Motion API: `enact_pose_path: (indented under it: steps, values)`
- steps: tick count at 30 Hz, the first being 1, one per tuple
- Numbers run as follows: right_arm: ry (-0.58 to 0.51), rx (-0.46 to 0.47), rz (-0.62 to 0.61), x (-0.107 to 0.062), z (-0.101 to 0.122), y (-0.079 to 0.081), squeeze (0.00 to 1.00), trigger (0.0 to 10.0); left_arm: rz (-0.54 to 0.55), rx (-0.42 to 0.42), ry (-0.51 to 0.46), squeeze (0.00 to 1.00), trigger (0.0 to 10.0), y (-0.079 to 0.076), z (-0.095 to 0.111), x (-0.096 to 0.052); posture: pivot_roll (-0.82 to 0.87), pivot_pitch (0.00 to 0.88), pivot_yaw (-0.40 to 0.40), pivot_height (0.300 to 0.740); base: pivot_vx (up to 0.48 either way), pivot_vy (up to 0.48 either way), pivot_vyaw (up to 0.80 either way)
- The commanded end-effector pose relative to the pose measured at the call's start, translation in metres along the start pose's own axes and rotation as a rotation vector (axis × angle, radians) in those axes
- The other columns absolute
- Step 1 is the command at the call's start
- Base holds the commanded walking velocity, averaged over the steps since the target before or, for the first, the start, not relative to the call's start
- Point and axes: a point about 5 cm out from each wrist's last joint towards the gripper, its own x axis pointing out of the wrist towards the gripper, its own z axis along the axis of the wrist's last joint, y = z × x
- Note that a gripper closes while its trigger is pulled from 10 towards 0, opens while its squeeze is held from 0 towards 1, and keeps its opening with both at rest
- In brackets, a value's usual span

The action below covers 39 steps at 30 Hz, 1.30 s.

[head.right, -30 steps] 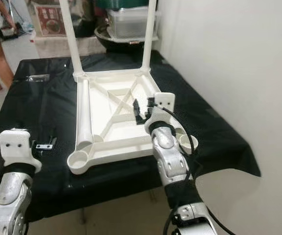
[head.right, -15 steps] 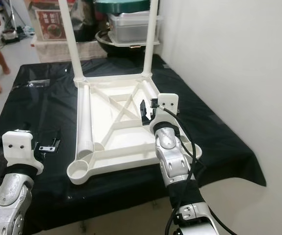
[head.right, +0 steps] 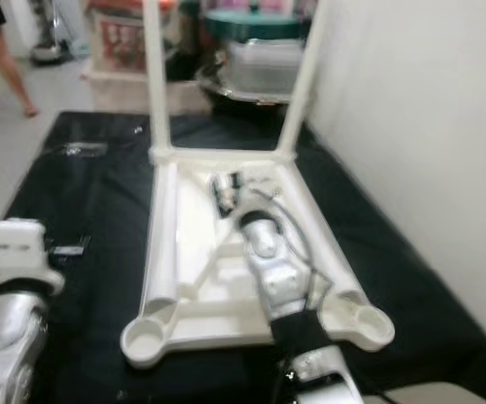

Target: Building children table

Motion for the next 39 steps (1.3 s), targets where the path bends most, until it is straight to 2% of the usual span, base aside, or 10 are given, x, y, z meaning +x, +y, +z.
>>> enact_pose_path:
  steps: [1,11,18,22,24,28,31,32,33,39]
  values:
    - [0.018,0.0,-0.002,0.0,-0.003,-0.001,0.0,10.0,-0.008,0.016,0.009,0.0,10.0,-0.004,-0.001,0.0,0.07,0.0,-0.082,0.74,0.0,-0.48,0.0]
    - [0.031,-0.028,0.011,0.0,-0.006,-0.001,0.0,10.0,-0.01,0.012,0.011,0.0,10.0,-0.005,-0.002,0.001,0.07,0.0,-0.086,0.74,0.0,-0.48,0.34]
    - [0.032,0.007,0.014,0.001,-0.007,-0.006,0.0,10.0,0.002,-0.012,0.008,0.0,10.0,-0.004,-0.001,0.001,0.07,0.0,-0.092,0.74,0.0,0.0,0.23]
    - [0.006,-0.093,0.134,-0.003,-0.009,-0.005,0.0,10.0,0.003,-0.013,0.01,0.0,10.0,-0.004,-0.001,0.001,0.07,0.0,-0.094,0.74,0.0,0.0,0.0]
    - [-0.005,-0.253,0.267,-0.01,-0.015,-0.009,0.0,10.0,0.004,-0.013,0.012,0.0,10.0,-0.004,-0.002,0.001,0.07,0.0,-0.093,0.74,0.0,0.0,0.0]
    - [0.014,-0.344,0.432,-0.017,-0.017,-0.016,0.0,10.0,0.004,-0.013,0.012,0.0,10.0,-0.003,-0.002,0.001,0.06,0.0,-0.088,0.74,0.0,0.0,0.0]
    - [0.072,-0.39,0.637,-0.026,-0.007,-0.046,0.0,10.0,0.001,-0.014,0.013,0.0,10.0,-0.003,-0.002,0.001,0.04,0.0,-0.078,0.74,0.0,0.0,0.0]
    - [0.072,-0.39,0.637,-0.026,-0.007,-0.046,0.0,10.0,0.001,-0.014,0.013,0.0,10.0,-0.003,-0.002,0.001,0.04,0.0,-0.078,0.74,0.0,0.0,0.0]
    - [0.125,-0.41,0.781,-0.034,-0.001,-0.064,0.0,10.0,-0.002,-0.015,0.014,0.0,10.0,-0.004,-0.003,0.001,0.04,0.0,-0.076,0.74,0.0,0.0,0.0]
    - [0.254,-0.486,0.979,-0.051,-0.007,-0.09,0.0,10.0,-0.004,-0.017,0.014,0.0,10.0,-0.004,-0.003,0.001,0.04,0.0,-0.076,0.74,0.0,0.0,0.0]
